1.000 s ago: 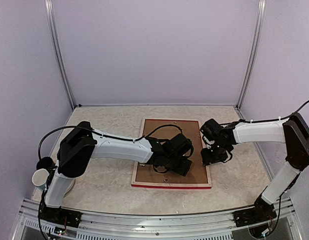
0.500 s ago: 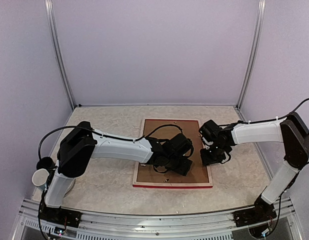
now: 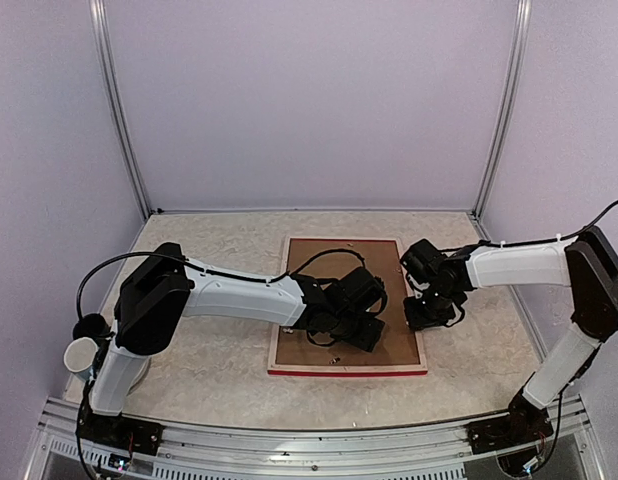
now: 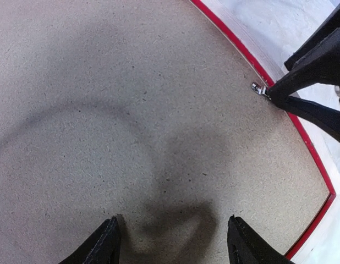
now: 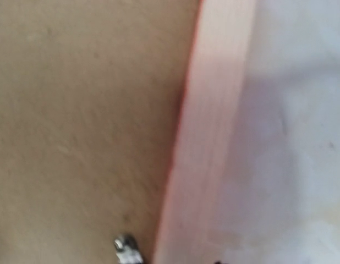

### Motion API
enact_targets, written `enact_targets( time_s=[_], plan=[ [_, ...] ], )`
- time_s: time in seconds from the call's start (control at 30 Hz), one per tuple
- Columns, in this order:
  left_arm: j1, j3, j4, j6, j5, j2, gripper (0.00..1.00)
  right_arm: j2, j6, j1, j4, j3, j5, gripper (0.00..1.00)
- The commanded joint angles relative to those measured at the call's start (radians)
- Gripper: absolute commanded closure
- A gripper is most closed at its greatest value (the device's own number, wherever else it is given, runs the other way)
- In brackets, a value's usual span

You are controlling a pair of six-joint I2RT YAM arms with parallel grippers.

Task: Put the photo into the frame
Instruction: Press the fastener onto the backboard.

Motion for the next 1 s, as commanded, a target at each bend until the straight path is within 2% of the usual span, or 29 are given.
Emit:
enact_targets(
  time_s=[0.0,0.17,0.5,0.97],
  plan=[
    [-0.007,0.005,-0.012,-0.002,0.009,-0.010,0.34,-0.066,0.008,-0.012,-0.101,0.068,0.053,0.66],
    [-0.006,0.051,-0.019,0.007,0.011,-0.015,0.34,-0.047,0.008,-0.012,-0.114,0.080,0.081,0.66],
    [-0.009,0.092,-0.029,0.014,0.023,0.003,0.34,0.041,0.004,-0.012,-0.050,0.020,0.043,0.66],
    [-0.025,0.088,-0.022,0.004,0.050,0.057,0.34,-0.046,-0.006,-0.011,-0.072,0.058,0.012,0.66]
  ],
)
